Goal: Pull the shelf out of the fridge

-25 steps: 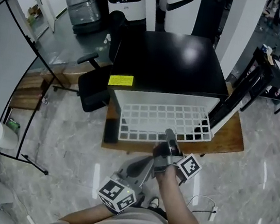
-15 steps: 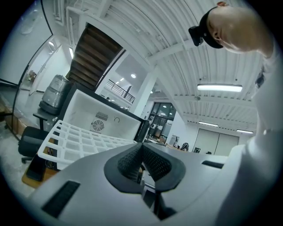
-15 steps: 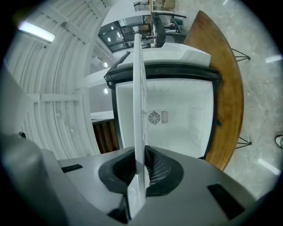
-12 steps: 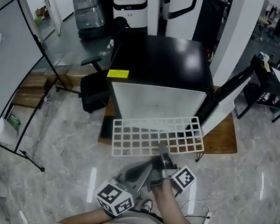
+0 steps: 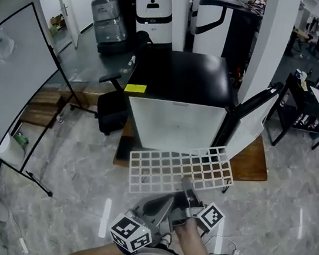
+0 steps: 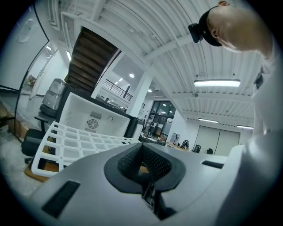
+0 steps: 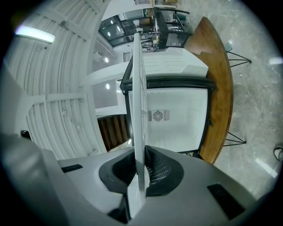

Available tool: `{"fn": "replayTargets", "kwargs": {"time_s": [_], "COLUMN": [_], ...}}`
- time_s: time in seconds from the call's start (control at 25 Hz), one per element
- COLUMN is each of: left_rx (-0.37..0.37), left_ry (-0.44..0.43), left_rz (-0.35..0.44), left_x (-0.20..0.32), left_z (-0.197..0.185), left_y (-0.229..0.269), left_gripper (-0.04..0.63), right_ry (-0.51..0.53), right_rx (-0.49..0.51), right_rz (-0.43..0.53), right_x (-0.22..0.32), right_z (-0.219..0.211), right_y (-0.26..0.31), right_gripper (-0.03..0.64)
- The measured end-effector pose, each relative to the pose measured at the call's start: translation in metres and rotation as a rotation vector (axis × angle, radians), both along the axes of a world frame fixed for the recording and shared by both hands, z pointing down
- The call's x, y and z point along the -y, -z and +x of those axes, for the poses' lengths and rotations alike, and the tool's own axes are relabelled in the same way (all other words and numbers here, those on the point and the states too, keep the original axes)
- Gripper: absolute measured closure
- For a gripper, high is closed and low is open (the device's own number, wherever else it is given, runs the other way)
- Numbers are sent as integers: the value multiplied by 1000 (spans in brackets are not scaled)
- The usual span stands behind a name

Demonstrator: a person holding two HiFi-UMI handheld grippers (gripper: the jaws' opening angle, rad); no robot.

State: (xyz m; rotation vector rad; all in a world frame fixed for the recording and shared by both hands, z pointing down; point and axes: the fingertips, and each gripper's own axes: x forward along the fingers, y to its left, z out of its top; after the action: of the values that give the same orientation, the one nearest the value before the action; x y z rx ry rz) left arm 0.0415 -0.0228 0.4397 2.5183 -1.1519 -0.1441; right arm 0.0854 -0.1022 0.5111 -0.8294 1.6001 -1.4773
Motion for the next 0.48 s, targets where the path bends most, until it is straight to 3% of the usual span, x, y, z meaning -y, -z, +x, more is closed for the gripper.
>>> {"fn": "replayTargets", "kwargs": {"time_s": [0.48], "left_rx": [-5], "left_ry": [-73], "left_rz": [35], "left_x": [1], "left_z": [-11], "left_y": [24], "left_gripper": [589], "right_ry": [-60], "right_rx": [-12], "right_rz": [10], "right_x": [-1], "right_z": [-4], "right_y": [20], "right_gripper": [571]}}
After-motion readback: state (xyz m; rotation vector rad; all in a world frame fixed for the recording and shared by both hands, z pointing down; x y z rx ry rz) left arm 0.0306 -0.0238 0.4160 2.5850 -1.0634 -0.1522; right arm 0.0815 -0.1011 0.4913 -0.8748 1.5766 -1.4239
